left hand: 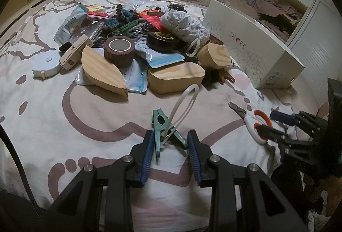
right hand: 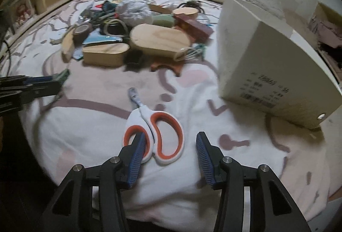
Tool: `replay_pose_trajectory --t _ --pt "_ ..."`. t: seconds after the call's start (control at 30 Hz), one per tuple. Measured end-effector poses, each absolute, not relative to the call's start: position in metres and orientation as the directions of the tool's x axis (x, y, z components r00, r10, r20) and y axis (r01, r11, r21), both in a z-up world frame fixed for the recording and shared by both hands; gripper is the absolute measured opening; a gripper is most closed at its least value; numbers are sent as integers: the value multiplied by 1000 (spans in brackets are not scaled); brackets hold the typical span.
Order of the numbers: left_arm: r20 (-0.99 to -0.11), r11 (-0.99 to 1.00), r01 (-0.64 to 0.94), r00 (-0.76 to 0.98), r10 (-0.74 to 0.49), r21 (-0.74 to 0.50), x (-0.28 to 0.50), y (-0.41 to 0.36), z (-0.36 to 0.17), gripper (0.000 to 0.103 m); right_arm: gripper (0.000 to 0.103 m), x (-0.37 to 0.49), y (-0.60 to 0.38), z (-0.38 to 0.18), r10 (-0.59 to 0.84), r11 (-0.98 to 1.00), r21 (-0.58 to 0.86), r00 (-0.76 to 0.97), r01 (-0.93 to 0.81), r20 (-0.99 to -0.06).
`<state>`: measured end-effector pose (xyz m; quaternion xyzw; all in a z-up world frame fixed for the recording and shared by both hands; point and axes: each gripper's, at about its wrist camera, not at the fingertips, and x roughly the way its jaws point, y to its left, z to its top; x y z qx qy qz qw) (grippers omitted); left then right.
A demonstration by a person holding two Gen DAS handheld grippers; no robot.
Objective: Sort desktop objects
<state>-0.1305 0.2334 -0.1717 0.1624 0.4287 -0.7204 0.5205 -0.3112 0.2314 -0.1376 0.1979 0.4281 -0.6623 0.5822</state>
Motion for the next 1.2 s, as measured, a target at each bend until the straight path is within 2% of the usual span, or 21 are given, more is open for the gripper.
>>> replay_pose_trajectory --t 0.27,0.47,0.63,0.9,1.03,1.2 --pt "-692 -73 902 -377 -616 -426 -131 234 -172 32 49 -344 226 -127 -602 -54 -369 -325 928 -729" --pt "-715 -35 914 -340 -611 -405 -128 236 -174 32 49 -350 235 -115 -627 -103 -292 -290 951 -723" --pt "-726 -24 922 -320 -609 -386 -133 240 -175 32 49 -334 237 -119 -649 -73 -209 -205 975 -732" --pt "-751 74 928 -248 -612 -366 -121 247 -178 32 49 -301 233 -133 -627 56 -182 -108 982 -771" --pt "-752 116 914 -241 -613 -388 -112 249 -181 32 49 -302 235 -135 -614 55 -173 -103 983 -782" --pt "-743 79 920 -258 -617 -385 -118 249 -178 45 49 -314 236 -135 -612 25 -183 -130 983 -780"
